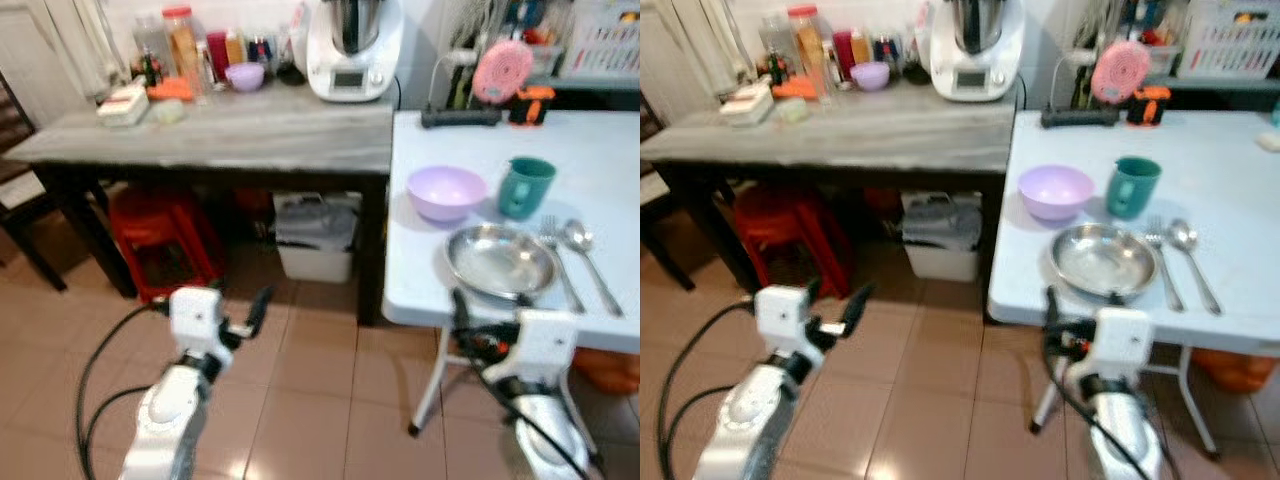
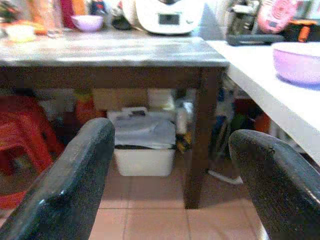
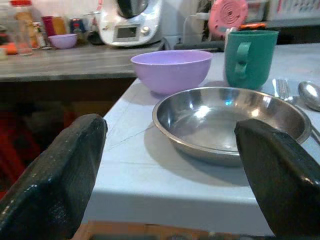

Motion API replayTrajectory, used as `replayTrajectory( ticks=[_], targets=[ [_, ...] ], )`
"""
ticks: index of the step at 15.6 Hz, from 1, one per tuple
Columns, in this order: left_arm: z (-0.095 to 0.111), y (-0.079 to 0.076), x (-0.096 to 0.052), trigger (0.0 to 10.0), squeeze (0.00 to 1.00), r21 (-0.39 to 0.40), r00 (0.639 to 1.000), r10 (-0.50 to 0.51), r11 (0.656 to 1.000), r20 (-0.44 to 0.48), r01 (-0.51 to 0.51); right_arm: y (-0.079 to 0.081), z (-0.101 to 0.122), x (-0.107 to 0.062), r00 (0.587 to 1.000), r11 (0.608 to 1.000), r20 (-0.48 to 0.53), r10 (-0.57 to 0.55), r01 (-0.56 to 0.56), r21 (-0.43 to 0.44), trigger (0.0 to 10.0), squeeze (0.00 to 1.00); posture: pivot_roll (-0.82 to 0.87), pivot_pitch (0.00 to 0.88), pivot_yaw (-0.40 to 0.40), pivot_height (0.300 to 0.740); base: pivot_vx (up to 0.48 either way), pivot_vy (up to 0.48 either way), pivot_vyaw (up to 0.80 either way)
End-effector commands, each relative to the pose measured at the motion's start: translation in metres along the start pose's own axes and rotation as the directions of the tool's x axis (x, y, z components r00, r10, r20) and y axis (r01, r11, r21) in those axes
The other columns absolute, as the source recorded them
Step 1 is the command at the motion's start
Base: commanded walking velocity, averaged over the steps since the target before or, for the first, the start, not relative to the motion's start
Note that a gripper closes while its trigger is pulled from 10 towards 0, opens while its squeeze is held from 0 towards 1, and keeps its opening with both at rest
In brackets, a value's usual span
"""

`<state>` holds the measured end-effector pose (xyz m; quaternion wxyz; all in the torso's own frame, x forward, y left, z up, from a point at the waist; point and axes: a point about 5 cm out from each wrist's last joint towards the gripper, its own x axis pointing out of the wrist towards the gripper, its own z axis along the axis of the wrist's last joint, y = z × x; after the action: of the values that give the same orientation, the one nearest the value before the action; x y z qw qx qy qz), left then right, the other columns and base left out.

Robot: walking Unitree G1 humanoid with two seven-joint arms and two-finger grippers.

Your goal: Setting the table

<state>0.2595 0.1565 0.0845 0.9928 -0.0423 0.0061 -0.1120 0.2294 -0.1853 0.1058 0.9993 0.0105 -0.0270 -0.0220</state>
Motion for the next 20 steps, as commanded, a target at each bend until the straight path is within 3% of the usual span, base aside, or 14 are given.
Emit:
replayTrajectory(
  ticks=[1,11,20],
  targets=[
    [0.0018,-0.0014,0.0019,10.0,0.0,0.011,1.0,-0.011,1.0,0.003,0.011,-0.0028,0.0028,0.0015,1.0,1.0,0.007,-0.005,0.005,-0.011,10.0,0.0,-0.03,0.0,0.1,0.74,0.0,-0.36,0.0],
    [-0.0022,-0.0016,-0.0003,10.0,0.0,0.015,1.0,-0.02,1.0,-0.01,0.02,0.0019,0.0035,0.0028,0.999,0.999,0.018,0.033,-0.032,-0.042,10.0,0.0,-0.03,0.0,0.096,0.74,0.0,-0.362,0.0],
    [0.0028,-0.0084,-0.0021,10.0,0.0,-0.051,0.994,-0.103,0.993,0.025,0.104,0.0013,0.0065,-0.0006,0.999,0.998,0.038,0.027,-0.024,-0.063,10.0,0.0,-0.04,0.0,0.106,0.74,0.0,0.0,0.0]
  ],
)
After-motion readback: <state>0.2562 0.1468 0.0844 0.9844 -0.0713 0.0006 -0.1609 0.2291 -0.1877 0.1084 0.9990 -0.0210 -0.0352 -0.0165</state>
